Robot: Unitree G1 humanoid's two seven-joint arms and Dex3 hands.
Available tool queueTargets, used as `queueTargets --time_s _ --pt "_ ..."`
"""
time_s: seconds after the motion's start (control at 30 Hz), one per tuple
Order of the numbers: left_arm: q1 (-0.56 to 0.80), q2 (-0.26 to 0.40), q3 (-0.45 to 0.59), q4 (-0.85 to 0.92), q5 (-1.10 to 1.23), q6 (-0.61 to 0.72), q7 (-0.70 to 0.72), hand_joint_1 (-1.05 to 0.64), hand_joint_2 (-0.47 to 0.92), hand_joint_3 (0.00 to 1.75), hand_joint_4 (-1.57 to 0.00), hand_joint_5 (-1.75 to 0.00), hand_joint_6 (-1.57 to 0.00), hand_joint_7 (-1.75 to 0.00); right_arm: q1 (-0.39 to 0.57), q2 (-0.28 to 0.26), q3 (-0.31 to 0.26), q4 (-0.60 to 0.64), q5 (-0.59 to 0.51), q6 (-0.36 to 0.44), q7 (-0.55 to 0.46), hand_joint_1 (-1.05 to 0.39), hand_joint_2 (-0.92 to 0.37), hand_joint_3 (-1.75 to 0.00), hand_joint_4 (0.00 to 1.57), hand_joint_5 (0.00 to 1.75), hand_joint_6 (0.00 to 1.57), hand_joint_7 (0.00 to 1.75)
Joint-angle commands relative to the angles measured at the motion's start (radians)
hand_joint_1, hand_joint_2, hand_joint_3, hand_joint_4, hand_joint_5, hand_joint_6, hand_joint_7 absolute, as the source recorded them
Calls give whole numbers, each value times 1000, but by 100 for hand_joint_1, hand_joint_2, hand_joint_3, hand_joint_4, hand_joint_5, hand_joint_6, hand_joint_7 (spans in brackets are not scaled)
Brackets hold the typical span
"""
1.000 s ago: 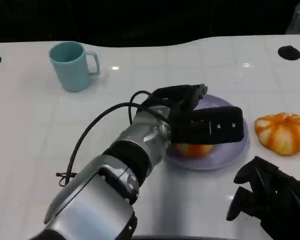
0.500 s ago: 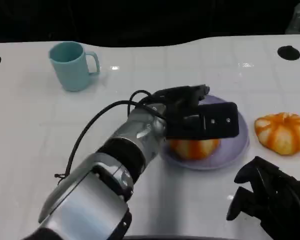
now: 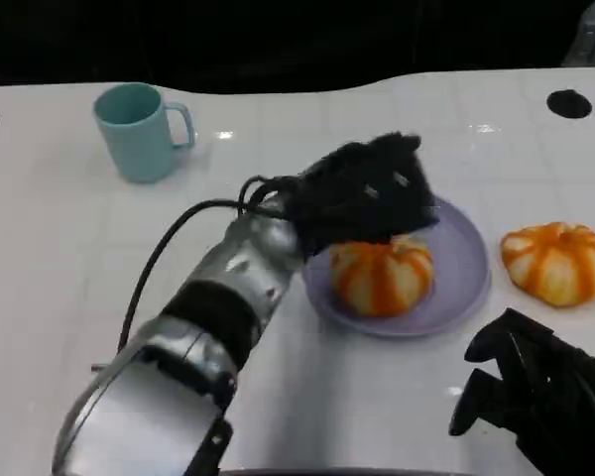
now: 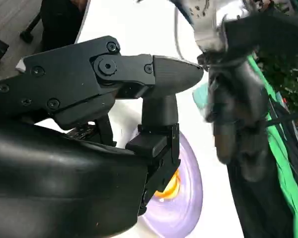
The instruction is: Grasp the bread from the table and place it into the plate.
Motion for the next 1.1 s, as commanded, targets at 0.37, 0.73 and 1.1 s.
queueTargets --time_s 0.37,0.73,1.1 --pt "469 -15 308 -794 -620 504 -188 -60 92 35 -41 -134 -57 -56 -9 -8 -19 -1 15 22 -9 -42 -92 -44 64 175 51 160" --pt "719 -16 351 -1164 -816 747 -117 -60 92 48 -65 -173 -55 -142 -8 -5 -13 -3 14 22 -10 -42 -92 -44 66 175 53 159" --pt "952 7 380 -1397 -937 855 -33 -56 92 49 -75 -175 -57 -157 -11 -5 -6 -30 12 53 -43 -42 -92 -46 64 175 52 159"
